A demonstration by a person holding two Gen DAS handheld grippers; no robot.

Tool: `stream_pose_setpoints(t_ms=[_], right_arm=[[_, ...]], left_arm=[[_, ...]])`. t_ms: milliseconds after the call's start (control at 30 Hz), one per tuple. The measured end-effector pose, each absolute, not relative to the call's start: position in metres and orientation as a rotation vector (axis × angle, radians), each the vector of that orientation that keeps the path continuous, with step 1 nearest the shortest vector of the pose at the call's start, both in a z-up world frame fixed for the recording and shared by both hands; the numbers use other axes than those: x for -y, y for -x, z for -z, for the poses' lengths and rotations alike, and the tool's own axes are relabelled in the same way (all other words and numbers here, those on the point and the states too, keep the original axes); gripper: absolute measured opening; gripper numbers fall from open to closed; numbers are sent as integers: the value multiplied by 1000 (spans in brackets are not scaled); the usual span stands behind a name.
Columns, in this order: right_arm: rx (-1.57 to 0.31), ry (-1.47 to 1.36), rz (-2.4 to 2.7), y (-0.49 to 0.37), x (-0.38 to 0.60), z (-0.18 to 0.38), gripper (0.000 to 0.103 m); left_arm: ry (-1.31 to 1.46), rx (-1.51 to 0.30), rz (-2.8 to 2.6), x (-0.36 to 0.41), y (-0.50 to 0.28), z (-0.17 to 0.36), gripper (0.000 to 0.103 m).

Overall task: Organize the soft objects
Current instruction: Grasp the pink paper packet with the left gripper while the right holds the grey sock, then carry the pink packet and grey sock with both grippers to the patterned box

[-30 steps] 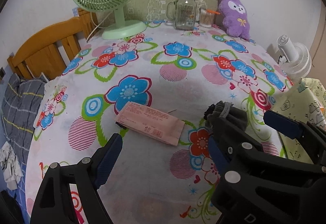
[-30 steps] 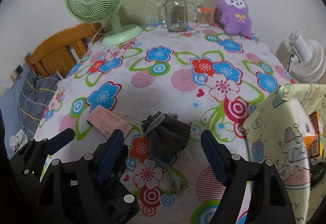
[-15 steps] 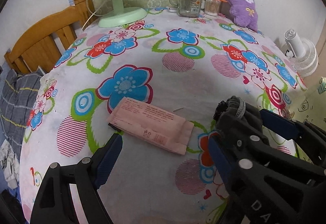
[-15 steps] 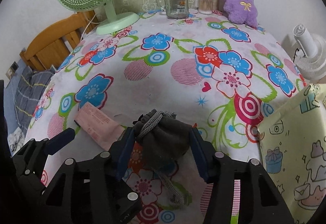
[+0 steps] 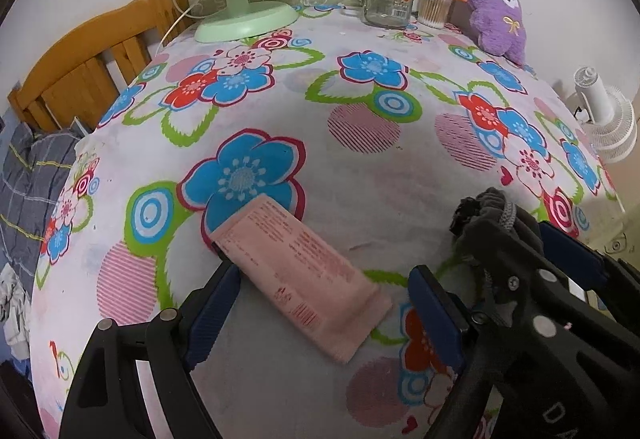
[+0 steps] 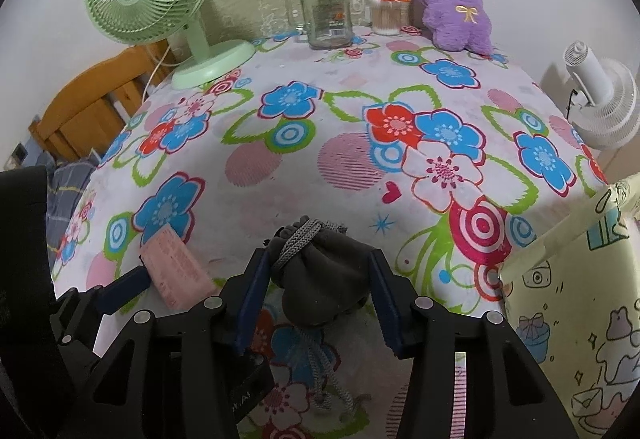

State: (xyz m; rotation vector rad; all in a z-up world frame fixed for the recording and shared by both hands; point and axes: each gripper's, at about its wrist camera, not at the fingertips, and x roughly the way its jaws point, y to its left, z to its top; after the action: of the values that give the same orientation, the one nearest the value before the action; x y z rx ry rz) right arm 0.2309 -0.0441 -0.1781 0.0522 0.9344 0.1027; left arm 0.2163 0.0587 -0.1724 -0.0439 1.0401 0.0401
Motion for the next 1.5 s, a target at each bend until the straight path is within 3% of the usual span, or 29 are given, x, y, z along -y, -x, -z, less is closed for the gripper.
stream_pose_setpoints(t_ms=[267, 433, 500, 567, 1500], right_arm=[[-927, -74, -76, -237, 51, 179, 53], [-925, -75, -78, -237, 52, 179, 53], [-925, -72, -79, -237, 52, 179, 53], [-927, -78, -81, -237, 54, 180, 53], [-847, -59, -128, -170, 64, 157, 52]], left_arm=[[36, -1023, -30, -54, -225, 173, 86], [22, -1003, 0, -48, -223, 170, 67], [16, -999, 22, -45, -221, 168, 49], [12, -999, 30, -43, -219, 167, 43], [16, -885, 15, -28, -155, 141, 41]])
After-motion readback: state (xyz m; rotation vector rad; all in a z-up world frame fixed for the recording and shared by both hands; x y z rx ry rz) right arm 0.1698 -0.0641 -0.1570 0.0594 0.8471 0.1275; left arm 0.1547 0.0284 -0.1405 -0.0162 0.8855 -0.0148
